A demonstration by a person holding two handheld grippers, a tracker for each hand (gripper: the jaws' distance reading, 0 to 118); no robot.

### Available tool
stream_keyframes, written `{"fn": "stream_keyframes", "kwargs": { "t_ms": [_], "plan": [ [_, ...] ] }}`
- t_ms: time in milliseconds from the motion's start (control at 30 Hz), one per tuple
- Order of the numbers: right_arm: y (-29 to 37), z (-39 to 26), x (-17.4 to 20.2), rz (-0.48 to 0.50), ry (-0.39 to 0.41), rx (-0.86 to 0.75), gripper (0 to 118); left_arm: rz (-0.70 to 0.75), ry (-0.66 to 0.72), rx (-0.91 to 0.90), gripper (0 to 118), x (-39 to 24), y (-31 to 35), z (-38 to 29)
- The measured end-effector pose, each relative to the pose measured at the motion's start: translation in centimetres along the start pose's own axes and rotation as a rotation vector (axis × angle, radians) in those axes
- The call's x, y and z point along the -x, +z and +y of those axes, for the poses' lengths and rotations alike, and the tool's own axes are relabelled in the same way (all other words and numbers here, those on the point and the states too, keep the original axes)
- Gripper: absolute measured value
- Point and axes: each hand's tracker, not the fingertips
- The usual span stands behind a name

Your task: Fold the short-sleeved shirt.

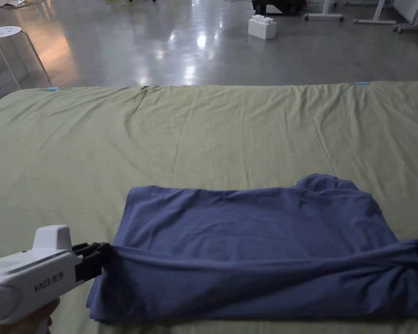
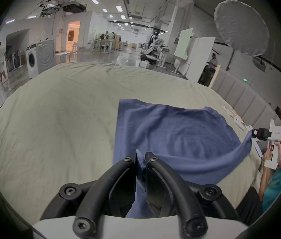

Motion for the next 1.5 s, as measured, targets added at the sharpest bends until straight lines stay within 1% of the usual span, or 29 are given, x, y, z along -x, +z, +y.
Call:
{"fn": "stream_keyframes", "kwargs": {
  "t_ms": [100, 133, 200, 300, 333, 367, 400, 433, 467, 500, 533, 567, 633, 667, 733, 833, 900, 933, 1033, 1100, 1133, 1167, 1233, 1267, 1300, 1333, 1367, 1400, 1500],
  "plan": [
    [-4.2, 0.9, -0.4, 0.007, -0.051, 0.063, 8, -0.002, 0.078, 0.022, 11, 0.8, -2.9, 1.1],
    [-5.2, 1.0, -0.4, 0.004, -0.054, 0.075, 8, -0.034, 0.103, -0.040, 10, 0.4, -3.3, 1.5],
    [-7.9, 1.0, -0.3, -0.004, -0.048, 0.113, 8, -0.021, 0.101, -0.021, 10, 0.2, -5.5, 1.7],
    [-10.5, -1.0, -0.4, -0.044, -0.001, 0.179, 10, 0.008, 0.129, 0.046, 11, 0.1, -7.7, 1.2],
    [-10.8, -1.5, -0.6, -0.064, -0.001, 0.198, 27, 0.018, 0.147, 0.057, 14, 0.1, -8.2, 0.9],
    [-11.1, -2.2, -0.7, -0.064, -0.013, 0.224, 51, 0.048, 0.182, 0.055, 25, 0.7, -8.5, 0.4],
    [-10.9, -2.5, -1.0, -0.051, -0.017, 0.219, 66, 0.066, 0.206, 0.065, 46, 1.6, -8.9, 0.4],
    [-11.0, -3.0, -1.3, -0.049, -0.021, 0.230, 73, 0.079, 0.238, 0.070, 75, 1.9, -8.8, 0.3],
    [-10.3, -2.3, -0.9, -0.039, -0.038, 0.159, 76, 0.093, 0.262, 0.071, 83, 2.0, -7.4, 0.8],
    [-7.0, -1.4, -0.5, -0.084, -0.022, 0.104, 78, 0.077, 0.247, 0.062, 82, 2.1, -5.5, 1.5],
    [-5.7, -1.3, -0.3, -0.089, 0.008, 0.046, 78, 0.065, 0.247, 0.049, 82, 2.0, -3.9, 1.7],
    [-3.2, -1.3, 0.1, -0.090, 0.071, -0.037, 78, 0.029, 0.208, -0.017, 82, 1.5, -1.3, 2.2],
    [1.9, -1.1, 0.8, -0.055, 0.140, -0.126, 82, -0.012, 0.086, -0.124, 83, -0.3, 4.5, 2.8],
    [4.6, -1.4, 1.3, -0.040, 0.166, -0.171, 84, 0.009, 0.024, -0.185, 84, -1.6, 7.9, 2.9],
    [9.9, -2.5, 2.5, -0.022, 0.192, -0.272, 84, 0.040, -0.080, -0.289, 90, -3.7, 13.3, 2.3],
    [17.2, -4.6, 4.8, 0.008, 0.204, -0.408, 84, 0.094, -0.191, -0.491, 92, -7.1, 20.7, 0.1],
    [19.8, -5.9, 6.1, 0.008, 0.219, -0.455, 85, 0.152, -0.226, -0.555, 93, -9.0, 23.2, -1.3],
    [21.3, -6.5, 7.0, 0.014, 0.246, -0.509, 85, 0.194, -0.248, -0.541, 93, -10.1, 24.3, -2.4],
    [23.6, -8.3, 8.1, 0.024, 0.242, -0.542, 84, 0.212, -0.246, -0.599, 89, -12.2, 26.7, -4.4],
    [25.1, -8.8, 9.1, 0.033, 0.274, -0.567, 79, 0.276, -0.236, -0.586, 77, -13.3, 27.6, -5.5],
    [25.8, -9.2, 9.6, 0.051, 0.266, -0.545, 69, 0.268, -0.254, -0.580, 60, -13.8, 28.2, -6.1],
    [26.5, -9.4, 10.1, 0.051, 0.292, -0.558, 59, 0.270, -0.275, -0.592, 46, -14.3, 28.6, -6.7],
    [27.1, -10.0, 10.6, 0.043, 0.301, -0.563, 39, 0.262, -0.280, -0.600, 15, -15.0, 29.4, -7.4],
    [27.6, -10.3, 10.9, 0.053, 0.306, -0.557, 28, 0.215, -0.261, -0.606, 9, -15.2, 29.9, -7.9],
    [27.5, -10.5, 10.9, 0.067, 0.296, -0.533, 17, 0.164, -0.247, -0.598, 7, -15.1, 30.3, -8.2],
    [27.2, -10.6, 10.9, 0.063, 0.282, -0.497, 0, 0.156, -0.252, -0.579, 6, -15.2, 30.4, -8.3],
    [26.8, -11.1, 10.8, 0.064, 0.238, -0.453, 0, 0.162, -0.249, -0.575, 2, -15.3, 30.2, -8.4],
    [27.0, -11.1, 10.9, 0.056, 0.262, -0.486, 0, 0.186, -0.264, -0.581, 1, -15.4, 30.1, -8.5],
    [26.8, -11.1, 10.9, 0.052, 0.236, -0.475, 0, 0.197, -0.279, -0.565, 0, -15.5, 30.2, -8.0]
  ]
}}
